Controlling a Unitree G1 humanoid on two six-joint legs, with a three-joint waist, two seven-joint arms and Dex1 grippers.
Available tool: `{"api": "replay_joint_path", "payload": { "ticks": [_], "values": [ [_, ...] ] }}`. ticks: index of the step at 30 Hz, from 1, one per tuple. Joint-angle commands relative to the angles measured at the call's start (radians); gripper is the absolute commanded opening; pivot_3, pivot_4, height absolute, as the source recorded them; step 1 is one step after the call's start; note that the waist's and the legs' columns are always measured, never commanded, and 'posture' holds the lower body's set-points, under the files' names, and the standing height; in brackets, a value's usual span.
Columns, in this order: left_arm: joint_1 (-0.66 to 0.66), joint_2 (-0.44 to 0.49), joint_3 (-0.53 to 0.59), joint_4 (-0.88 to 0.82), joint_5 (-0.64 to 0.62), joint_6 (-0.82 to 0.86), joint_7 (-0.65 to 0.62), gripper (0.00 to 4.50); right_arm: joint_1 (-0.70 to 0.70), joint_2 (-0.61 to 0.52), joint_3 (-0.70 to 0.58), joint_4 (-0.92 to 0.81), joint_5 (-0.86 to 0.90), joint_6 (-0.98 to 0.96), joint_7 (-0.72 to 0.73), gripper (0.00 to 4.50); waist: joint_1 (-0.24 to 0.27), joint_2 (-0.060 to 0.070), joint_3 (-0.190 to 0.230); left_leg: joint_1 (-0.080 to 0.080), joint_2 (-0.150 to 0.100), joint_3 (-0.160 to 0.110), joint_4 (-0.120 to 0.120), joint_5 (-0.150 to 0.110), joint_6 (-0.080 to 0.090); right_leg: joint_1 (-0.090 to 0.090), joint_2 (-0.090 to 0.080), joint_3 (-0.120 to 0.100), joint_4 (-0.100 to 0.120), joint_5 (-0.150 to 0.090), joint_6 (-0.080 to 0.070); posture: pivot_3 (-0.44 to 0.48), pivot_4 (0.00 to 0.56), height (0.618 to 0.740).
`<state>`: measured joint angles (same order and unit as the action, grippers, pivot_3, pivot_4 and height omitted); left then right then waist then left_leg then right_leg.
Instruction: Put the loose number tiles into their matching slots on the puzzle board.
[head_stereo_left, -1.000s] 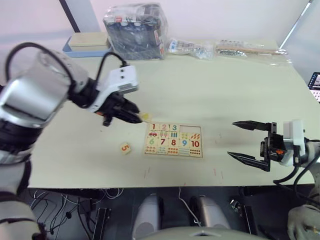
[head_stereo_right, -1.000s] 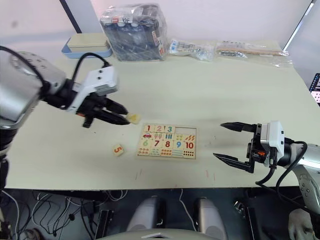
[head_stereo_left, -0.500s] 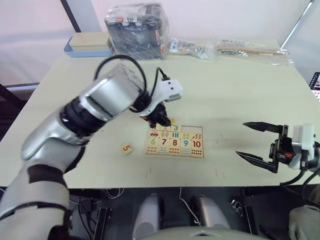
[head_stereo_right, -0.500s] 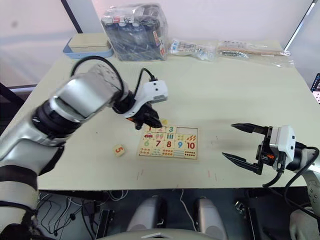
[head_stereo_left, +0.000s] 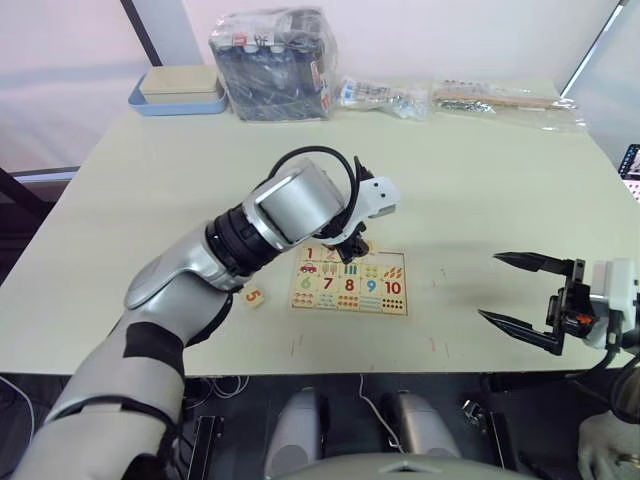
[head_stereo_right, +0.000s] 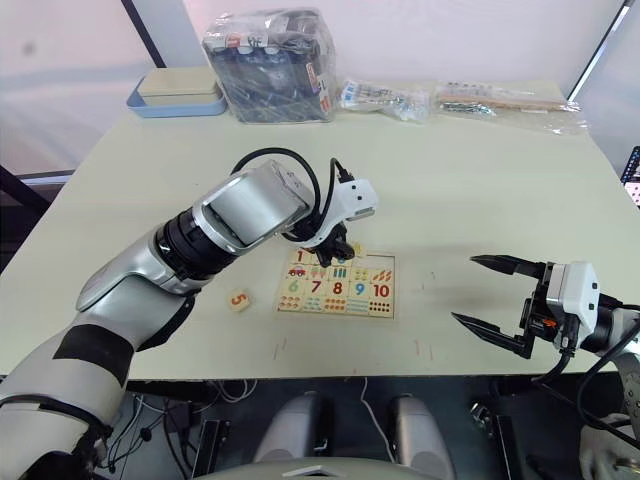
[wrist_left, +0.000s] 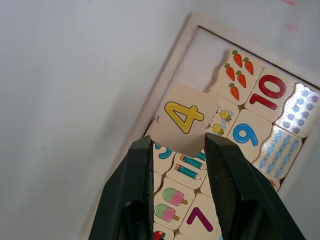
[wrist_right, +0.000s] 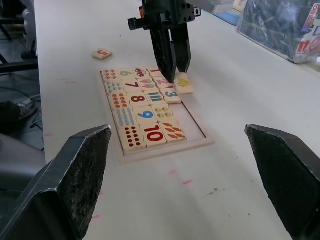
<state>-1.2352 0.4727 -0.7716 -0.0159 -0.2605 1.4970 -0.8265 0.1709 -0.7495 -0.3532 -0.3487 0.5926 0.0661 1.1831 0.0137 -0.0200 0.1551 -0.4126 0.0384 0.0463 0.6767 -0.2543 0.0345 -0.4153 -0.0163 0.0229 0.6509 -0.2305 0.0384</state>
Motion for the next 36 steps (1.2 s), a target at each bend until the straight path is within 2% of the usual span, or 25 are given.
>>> {"api": "replay_joint_path", "payload": {
  "ticks": [1,16,36],
  "values": [
    [0.004,-0.023,-0.019,0.008,0.008,-0.025,0.032,0.98,0.01,0.0,-0.03,-0.034,0.008,-0.017,-0.017,4.5,0.0,0.0,0.0,0.0,0.0,0.0,0.0,0.0,0.0,0.0,0.0,0.0,0.0,0.0,0.0,0.0,0.15,0.74],
    [0.038,-0.046,-0.072,0.065,0.044,-0.157,0.05,0.98,0.028,0.02,-0.009,-0.071,-0.004,-0.017,-0.067,4.5,0.0,0.0,0.0,0.0,0.0,0.0,0.003,0.0,0.0,0.0,0.0,0.0,0.004,0.0,0.0,0.0,0.15,0.74],
    [0.065,-0.061,-0.091,0.081,0.093,-0.2,0.034,0.98,0.05,0.019,-0.014,-0.104,0.002,-0.007,-0.092,4.5,0.0,0.0,0.0,0.0,0.0,0.0,0.006,0.0,0.0,0.0,0.0,0.001,0.006,-0.001,0.001,0.0,0.15,0.74]
  ]
}}
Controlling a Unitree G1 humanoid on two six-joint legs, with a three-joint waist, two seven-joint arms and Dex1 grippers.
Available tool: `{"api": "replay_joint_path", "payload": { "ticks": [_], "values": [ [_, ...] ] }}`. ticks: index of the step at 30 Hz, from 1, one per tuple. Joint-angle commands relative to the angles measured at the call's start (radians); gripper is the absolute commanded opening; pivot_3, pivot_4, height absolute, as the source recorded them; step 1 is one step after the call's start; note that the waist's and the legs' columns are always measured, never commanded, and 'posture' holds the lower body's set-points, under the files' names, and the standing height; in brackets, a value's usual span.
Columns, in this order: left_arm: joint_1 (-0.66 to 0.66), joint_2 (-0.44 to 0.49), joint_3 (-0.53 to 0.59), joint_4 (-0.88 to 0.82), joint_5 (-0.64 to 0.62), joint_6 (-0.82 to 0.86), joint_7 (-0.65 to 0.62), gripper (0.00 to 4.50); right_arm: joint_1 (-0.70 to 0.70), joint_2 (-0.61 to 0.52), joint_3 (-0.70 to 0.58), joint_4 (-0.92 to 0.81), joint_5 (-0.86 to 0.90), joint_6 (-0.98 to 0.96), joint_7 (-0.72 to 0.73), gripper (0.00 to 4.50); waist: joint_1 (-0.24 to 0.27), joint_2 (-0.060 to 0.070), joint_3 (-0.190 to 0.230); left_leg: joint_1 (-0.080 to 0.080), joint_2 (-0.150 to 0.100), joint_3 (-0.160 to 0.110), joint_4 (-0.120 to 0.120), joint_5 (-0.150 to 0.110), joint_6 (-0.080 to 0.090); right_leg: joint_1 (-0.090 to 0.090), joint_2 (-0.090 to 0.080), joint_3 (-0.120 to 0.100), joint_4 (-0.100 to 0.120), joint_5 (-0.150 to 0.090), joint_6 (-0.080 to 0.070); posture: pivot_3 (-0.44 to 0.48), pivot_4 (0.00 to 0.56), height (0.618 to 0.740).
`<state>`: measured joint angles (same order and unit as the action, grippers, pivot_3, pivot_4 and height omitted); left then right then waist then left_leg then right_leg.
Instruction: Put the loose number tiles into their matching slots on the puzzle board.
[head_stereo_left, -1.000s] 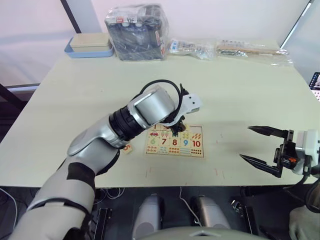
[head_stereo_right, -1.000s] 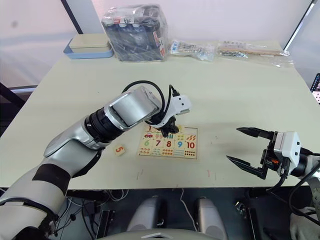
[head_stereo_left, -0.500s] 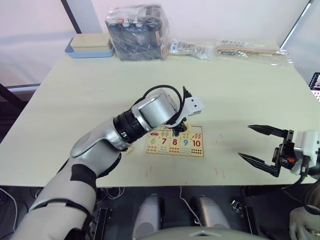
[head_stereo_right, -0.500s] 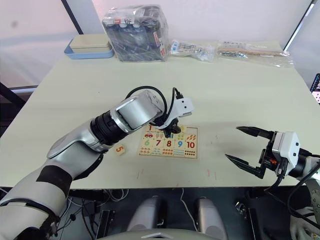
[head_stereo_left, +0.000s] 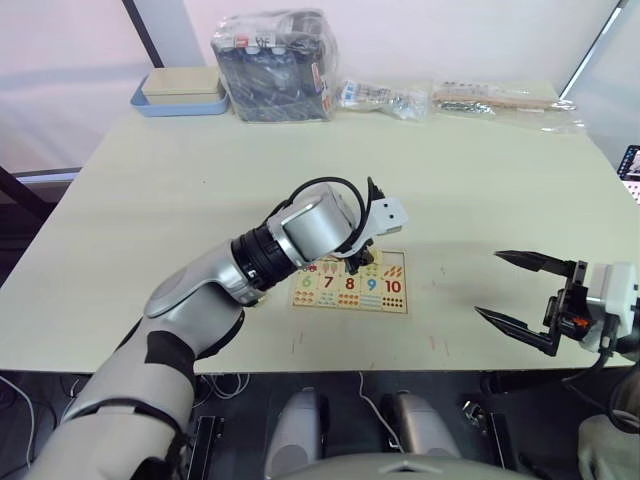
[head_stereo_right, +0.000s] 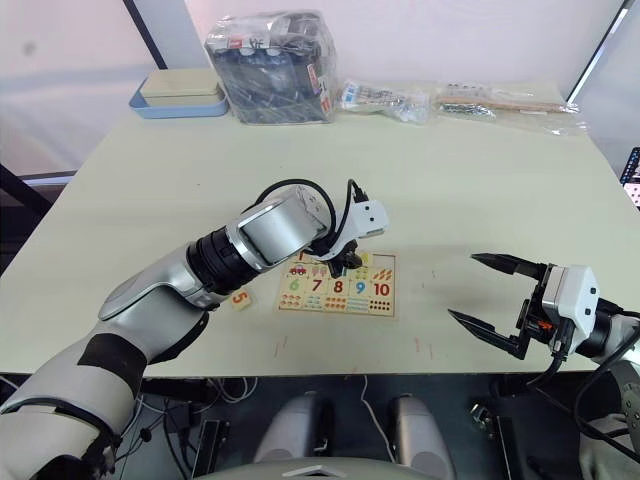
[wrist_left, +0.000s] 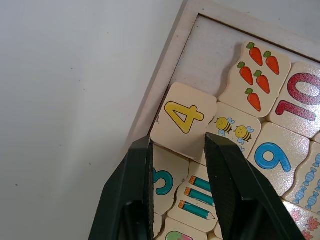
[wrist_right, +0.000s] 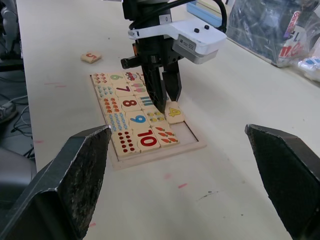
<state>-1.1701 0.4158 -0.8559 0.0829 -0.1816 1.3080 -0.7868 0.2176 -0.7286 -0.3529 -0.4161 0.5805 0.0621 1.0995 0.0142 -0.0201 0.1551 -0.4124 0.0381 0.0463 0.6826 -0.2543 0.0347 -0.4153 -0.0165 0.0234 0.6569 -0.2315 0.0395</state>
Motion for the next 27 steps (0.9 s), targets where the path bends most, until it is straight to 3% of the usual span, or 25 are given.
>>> {"api": "replay_joint_path", "payload": {
  "ticks": [1,6,8,12,18,22,24,27],
  "values": [
    [0.001,-0.003,-0.007,-0.019,0.016,-0.011,-0.007,0.98,0.004,-0.002,-0.015,-0.038,0.015,-0.002,-0.01,4.5,0.0,0.0,0.0,0.0,0.0,0.0,0.0,0.0,0.0,0.0,0.0,0.0,0.0,0.0,0.0,0.0,0.15,0.74],
    [0.001,0.0,-0.009,-0.03,0.018,-0.007,-0.014,0.98,0.005,-0.004,-0.013,-0.04,0.017,0.001,-0.013,4.5,0.0,0.0,0.0,0.0,0.0,0.0,0.0,0.0,0.0,0.0,0.0,0.0,0.0,0.0,0.0,0.0,0.15,0.74],
    [-0.003,0.001,-0.004,-0.036,0.015,-0.005,-0.019,2.01,0.004,-0.005,-0.011,-0.041,0.018,0.003,-0.014,4.5,0.0,0.0,0.0,0.0,0.0,0.0,0.0,0.0,0.0,0.0,0.0,0.0,0.0,0.0,0.0,0.0,0.15,0.74],
    [-0.021,0.026,0.034,-0.056,0.001,0.011,-0.037,3.59,0.004,-0.005,-0.012,-0.043,0.019,0.006,-0.015,4.5,0.0,0.0,0.0,0.0,0.0,0.0,0.0,0.0,0.0,0.0,0.0,0.0,0.0,0.0,0.0,0.0,0.15,0.74],
    [-0.048,0.12,0.13,-0.104,-0.059,-0.01,-0.13,3.59,-0.008,-0.005,-0.004,-0.038,0.016,0.008,-0.016,4.5,-0.002,0.0,0.0,0.0,0.0,0.0,0.0,0.0,0.0,0.0,0.0,0.0,0.001,0.0,0.0,0.0,0.15,0.74],
    [0.002,0.172,0.212,-0.087,-0.058,-0.161,-0.165,3.59,-0.029,-0.005,0.007,-0.022,0.011,0.006,-0.012,4.5,-0.001,0.0,0.0,0.0,0.0,0.0,0.0,0.0,0.0,0.0,0.0,0.0,0.0,0.0,0.0,0.0,0.15,0.74],
    [0.085,0.161,0.318,-0.048,-0.107,-0.371,-0.233,3.59,-0.038,-0.005,0.012,-0.015,0.01,0.005,-0.011,4.5,-0.001,0.001,-0.001,0.0,0.0,0.0,0.0,0.0,0.0,0.0,0.0,0.0,0.001,0.0,0.0,0.0,0.15,0.74],
    [0.132,0.15,0.361,0.037,-0.08,-0.536,-0.262,3.59,-0.044,-0.005,0.015,-0.009,0.01,0.003,-0.009,4.5,0.001,0.001,0.0,0.0,0.0,0.001,0.001,0.0,0.0,0.0,-0.001,0.0,0.0,0.002,-0.003,0.0,0.15,0.74]
  ]
}}
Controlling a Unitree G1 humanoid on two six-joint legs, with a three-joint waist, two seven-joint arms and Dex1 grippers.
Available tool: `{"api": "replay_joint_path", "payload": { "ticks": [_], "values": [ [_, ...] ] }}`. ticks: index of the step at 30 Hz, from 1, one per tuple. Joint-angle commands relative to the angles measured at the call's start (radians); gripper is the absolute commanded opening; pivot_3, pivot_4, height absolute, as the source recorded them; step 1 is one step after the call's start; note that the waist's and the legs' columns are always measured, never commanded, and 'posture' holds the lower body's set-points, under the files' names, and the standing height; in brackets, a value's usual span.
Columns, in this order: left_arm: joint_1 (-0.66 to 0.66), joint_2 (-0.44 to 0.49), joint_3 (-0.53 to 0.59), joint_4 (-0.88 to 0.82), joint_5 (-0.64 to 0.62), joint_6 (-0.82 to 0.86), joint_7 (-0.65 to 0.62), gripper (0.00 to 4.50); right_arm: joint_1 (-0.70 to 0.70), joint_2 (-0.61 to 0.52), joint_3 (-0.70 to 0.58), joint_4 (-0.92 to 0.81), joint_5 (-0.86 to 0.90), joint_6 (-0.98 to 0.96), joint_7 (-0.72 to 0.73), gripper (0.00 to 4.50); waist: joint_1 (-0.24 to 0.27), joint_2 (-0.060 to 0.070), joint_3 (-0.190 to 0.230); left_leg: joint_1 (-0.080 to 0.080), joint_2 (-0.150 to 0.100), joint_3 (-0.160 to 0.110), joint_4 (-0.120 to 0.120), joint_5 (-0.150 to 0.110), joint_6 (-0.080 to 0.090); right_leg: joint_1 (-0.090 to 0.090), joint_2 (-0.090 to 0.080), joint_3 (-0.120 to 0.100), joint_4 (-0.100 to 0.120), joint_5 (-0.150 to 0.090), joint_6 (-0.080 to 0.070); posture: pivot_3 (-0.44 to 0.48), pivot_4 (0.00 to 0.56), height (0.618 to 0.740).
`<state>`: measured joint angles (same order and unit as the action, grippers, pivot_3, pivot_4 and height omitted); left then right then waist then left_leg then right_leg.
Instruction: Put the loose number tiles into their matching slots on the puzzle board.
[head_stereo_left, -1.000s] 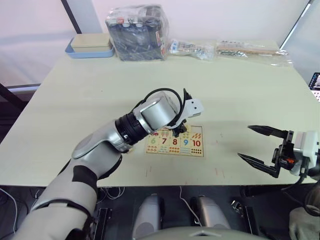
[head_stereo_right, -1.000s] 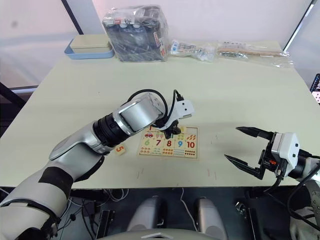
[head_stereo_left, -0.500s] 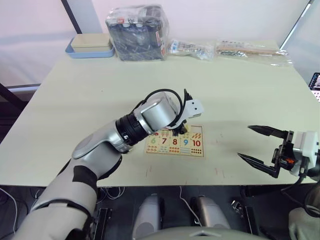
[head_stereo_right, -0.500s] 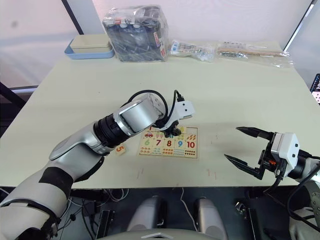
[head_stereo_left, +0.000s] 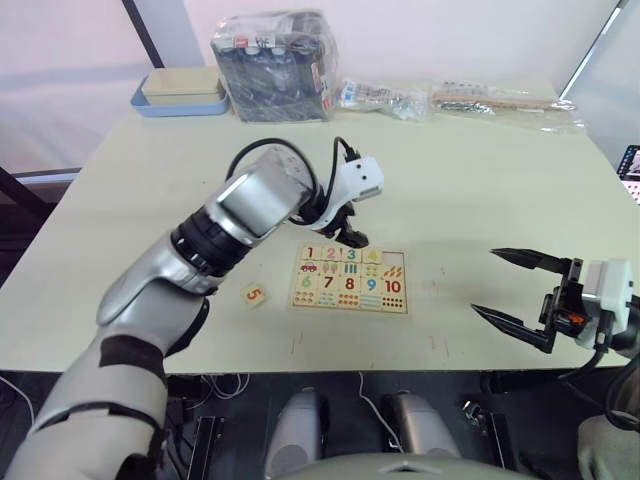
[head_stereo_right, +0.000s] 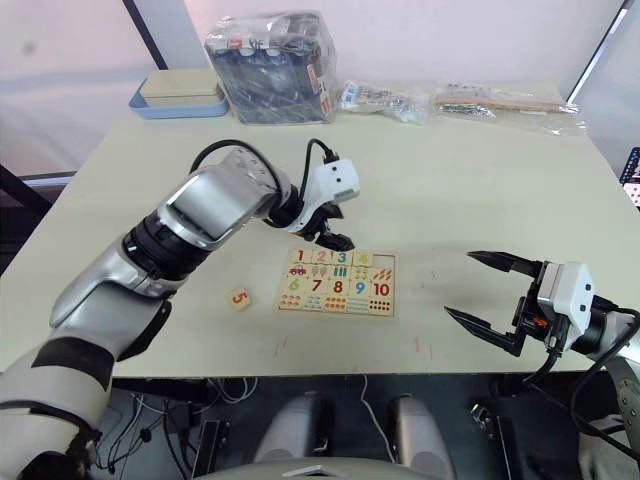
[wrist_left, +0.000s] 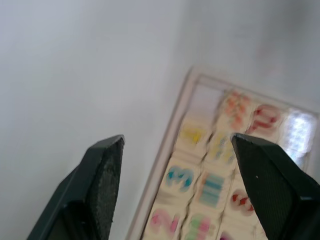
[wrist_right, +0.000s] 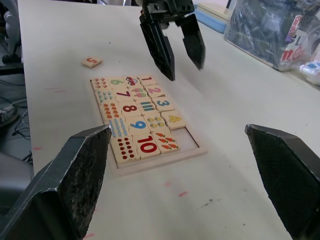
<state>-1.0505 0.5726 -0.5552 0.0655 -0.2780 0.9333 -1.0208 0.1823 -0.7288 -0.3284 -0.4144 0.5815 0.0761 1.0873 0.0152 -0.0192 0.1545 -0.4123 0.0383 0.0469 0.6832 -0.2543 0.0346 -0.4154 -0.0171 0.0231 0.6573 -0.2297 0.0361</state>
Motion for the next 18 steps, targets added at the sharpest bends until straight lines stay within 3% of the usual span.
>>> {"api": "replay_joint_path", "payload": {
  "ticks": [1,2,4,6,9,11,18],
  "values": [
    [0.028,-0.014,0.073,0.08,0.022,-0.222,-0.04,3.59,-0.01,-0.004,-0.009,-0.009,0.009,-0.012,0.004,4.5,0.0,0.0,0.0,0.0,0.0,0.0,0.001,0.0,0.0,0.0,0.0,0.0,0.0,0.0,0.0,0.0,0.15,0.74],
    [0.039,-0.02,0.084,0.098,0.025,-0.268,-0.052,3.59,-0.01,-0.003,-0.009,-0.008,0.009,-0.012,0.004,4.5,0.0,0.0,0.0,0.0,0.0,0.0,0.001,0.0,0.0,0.0,0.0,0.0,0.0,0.0,0.0,0.0,0.15,0.74],
    [0.06,-0.034,0.085,0.143,0.04,-0.339,-0.076,3.08,-0.008,-0.001,-0.01,-0.007,0.008,-0.013,0.005,4.5,0.0,-0.001,0.0,-0.001,0.0,0.0,0.001,0.0,0.0,0.0,0.0,0.0,0.0,0.0,0.0,0.0,0.15,0.74],
    [0.074,-0.047,0.085,0.178,0.052,-0.393,-0.102,2.23,-0.007,0.0,-0.01,-0.006,0.007,-0.014,0.005,4.5,0.0,0.0,0.0,-0.001,-0.001,0.001,0.001,0.0,0.0,0.0,0.0,0.0,0.0,0.0,0.0,0.0,0.15,0.74],
    [0.092,-0.076,0.082,0.253,0.085,-0.499,-0.134,0.61,-0.003,0.003,-0.011,-0.008,0.007,-0.014,0.003,4.5,0.0,0.0,0.0,-0.001,-0.001,0.001,0.001,0.0,0.001,0.0,0.0,0.001,0.0,0.0,0.0,0.0,0.15,0.74],
    [0.099,-0.091,0.079,0.298,0.109,-0.548,-0.154,0.22,0.002,0.005,-0.011,-0.011,0.006,-0.015,0.002,4.5,-0.001,0.0,0.0,-0.001,-0.001,0.001,0.001,0.0,0.001,0.0,0.001,0.001,0.0,0.0,0.0,0.0,0.15,0.74],
    [0.109,-0.145,0.084,0.404,0.183,-0.657,-0.177,0.22,0.019,0.006,-0.017,-0.02,0.007,-0.013,-0.002,4.5,0.0,-0.001,0.0,-0.001,-0.001,0.001,0.001,0.0,0.001,0.0,0.001,0.001,0.0,0.0,0.0,0.0,0.15,0.74]
  ]
}}
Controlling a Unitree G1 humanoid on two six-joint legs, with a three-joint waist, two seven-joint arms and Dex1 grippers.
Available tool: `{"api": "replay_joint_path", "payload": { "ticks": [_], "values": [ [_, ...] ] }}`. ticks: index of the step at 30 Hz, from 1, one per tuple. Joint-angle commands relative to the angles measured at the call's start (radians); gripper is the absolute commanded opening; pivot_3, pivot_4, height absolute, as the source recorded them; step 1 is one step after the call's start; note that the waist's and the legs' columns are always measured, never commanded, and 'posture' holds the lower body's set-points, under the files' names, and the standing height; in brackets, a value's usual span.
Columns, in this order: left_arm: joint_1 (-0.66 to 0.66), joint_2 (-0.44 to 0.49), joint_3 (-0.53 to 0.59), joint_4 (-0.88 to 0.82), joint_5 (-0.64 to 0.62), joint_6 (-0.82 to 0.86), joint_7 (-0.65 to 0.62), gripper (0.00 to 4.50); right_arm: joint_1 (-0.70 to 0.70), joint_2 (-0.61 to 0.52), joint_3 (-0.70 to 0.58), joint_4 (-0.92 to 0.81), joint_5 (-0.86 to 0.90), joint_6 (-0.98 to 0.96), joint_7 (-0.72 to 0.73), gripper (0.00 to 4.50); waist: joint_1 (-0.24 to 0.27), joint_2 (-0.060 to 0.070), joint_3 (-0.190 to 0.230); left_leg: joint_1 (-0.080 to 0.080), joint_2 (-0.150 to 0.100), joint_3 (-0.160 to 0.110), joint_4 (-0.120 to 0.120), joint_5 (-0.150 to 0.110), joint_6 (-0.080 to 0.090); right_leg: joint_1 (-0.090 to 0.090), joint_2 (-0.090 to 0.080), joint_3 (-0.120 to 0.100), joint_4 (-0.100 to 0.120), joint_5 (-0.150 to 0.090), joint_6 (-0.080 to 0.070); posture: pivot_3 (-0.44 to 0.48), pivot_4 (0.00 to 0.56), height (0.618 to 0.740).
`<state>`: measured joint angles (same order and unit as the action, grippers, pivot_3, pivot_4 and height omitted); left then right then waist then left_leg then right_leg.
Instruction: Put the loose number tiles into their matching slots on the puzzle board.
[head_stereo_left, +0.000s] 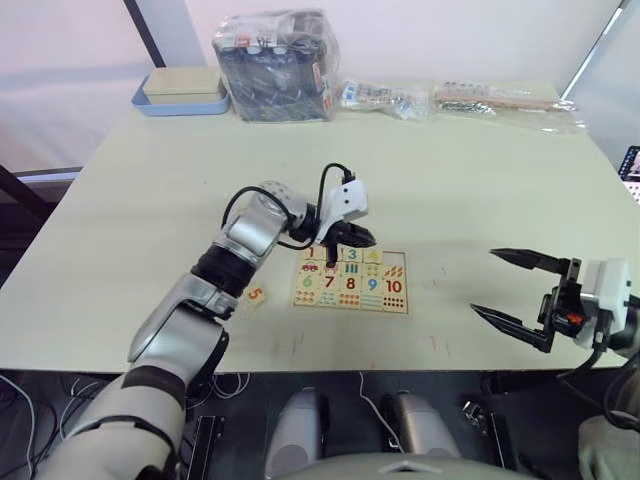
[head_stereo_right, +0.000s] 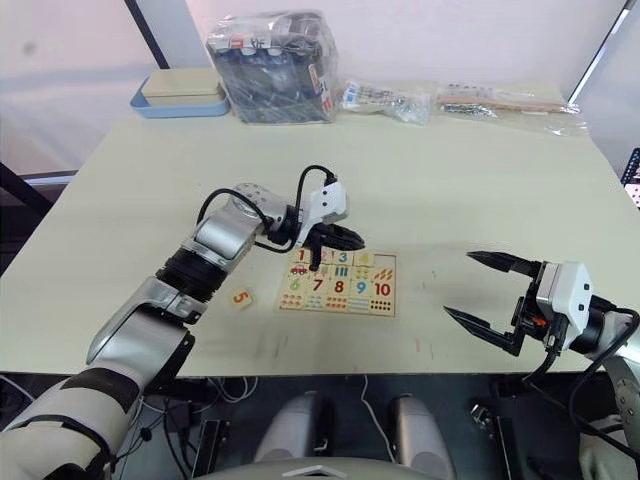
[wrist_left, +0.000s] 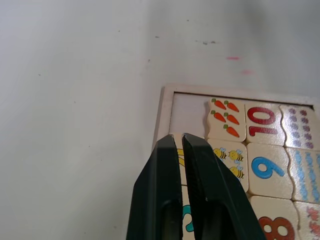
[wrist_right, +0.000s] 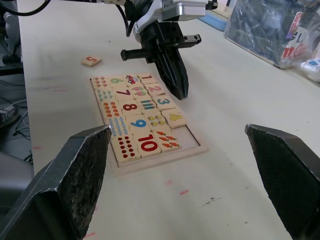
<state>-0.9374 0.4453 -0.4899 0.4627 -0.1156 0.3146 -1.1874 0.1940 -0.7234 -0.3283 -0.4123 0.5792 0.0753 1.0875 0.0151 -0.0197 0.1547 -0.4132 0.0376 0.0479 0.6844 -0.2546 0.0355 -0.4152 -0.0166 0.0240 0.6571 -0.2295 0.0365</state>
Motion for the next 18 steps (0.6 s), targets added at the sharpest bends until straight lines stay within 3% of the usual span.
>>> {"api": "replay_joint_path", "payload": {
  "ticks": [1,14,18],
  "values": [
    [-0.001,-0.024,0.019,0.014,0.03,-0.046,-0.011,0.22,0.009,0.001,-0.017,-0.023,0.009,-0.012,-0.004,4.5,0.0,0.0,0.0,0.0,0.0,0.0,0.0,0.0,0.0,0.0,0.0,0.0,0.0,0.0,0.0,0.0,0.15,0.74],
    [0.073,-0.036,-0.012,0.065,0.154,-0.115,-0.034,0.22,0.006,-0.005,-0.014,-0.015,0.012,-0.009,0.001,4.5,0.0,0.0,-0.001,0.001,0.0,0.0,0.0,0.0,0.0,0.001,0.0,0.0,0.0,0.0,0.0,0.0,0.15,0.74],
    [0.086,-0.052,0.046,0.058,0.133,-0.109,0.007,0.22,-0.007,-0.009,-0.007,-0.01,0.013,-0.005,0.005,4.5,-0.001,0.0,-0.001,0.003,0.0,0.0,0.0,0.0,0.001,0.002,0.0,0.0,0.0,0.0,0.0,0.0,0.15,0.74]
  ]
}}
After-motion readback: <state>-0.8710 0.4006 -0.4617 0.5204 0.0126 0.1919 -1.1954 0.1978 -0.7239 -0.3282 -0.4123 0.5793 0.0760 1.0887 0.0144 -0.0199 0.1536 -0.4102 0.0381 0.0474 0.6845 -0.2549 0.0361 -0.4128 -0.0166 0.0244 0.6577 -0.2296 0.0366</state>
